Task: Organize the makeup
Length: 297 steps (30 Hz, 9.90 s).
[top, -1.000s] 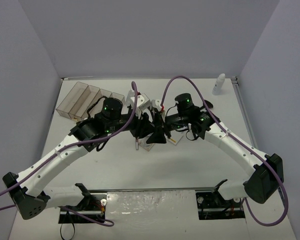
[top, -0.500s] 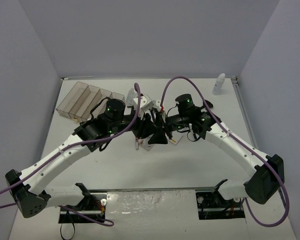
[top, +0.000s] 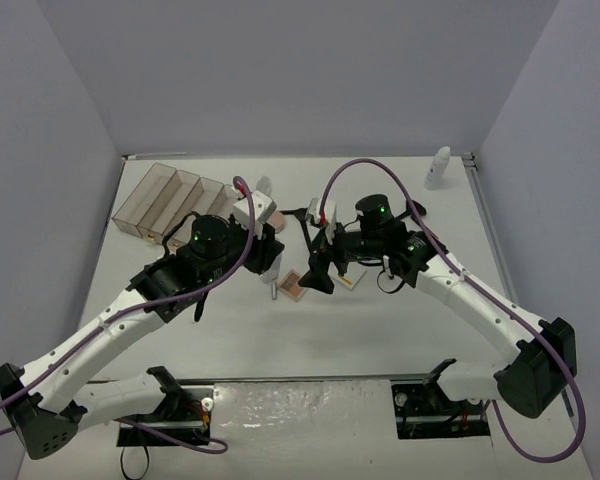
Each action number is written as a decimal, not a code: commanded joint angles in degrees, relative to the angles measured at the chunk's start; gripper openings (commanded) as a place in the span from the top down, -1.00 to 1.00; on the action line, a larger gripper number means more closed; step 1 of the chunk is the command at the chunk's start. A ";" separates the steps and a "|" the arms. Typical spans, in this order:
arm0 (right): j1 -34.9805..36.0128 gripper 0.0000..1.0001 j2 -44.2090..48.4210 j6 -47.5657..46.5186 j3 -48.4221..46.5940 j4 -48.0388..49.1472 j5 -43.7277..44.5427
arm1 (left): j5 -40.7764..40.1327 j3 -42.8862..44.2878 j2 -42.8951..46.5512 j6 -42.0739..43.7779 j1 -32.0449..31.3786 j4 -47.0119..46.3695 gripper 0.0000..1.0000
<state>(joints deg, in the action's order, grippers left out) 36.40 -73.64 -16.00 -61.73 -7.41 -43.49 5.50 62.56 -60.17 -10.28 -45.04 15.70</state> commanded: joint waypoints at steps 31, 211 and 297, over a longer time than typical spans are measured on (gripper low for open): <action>-0.80 -1.00 15.18 18.99 15.46 6.65 42.35 | -20.94 24.61 -48.08 -0.59 51.25 -60.38 1.00; -0.80 -1.00 28.17 30.27 17.07 6.57 35.86 | 11.51 37.57 -52.41 -2.69 22.35 -27.30 0.80; 3.58 1.00 10.55 13.07 18.37 39.09 2.46 | 38.27 4.89 -1.94 -0.79 11.46 -11.66 -0.43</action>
<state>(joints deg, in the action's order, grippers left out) 39.48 -62.30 1.84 -41.25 25.49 -29.67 31.88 61.03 -57.52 -13.59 -33.68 2.35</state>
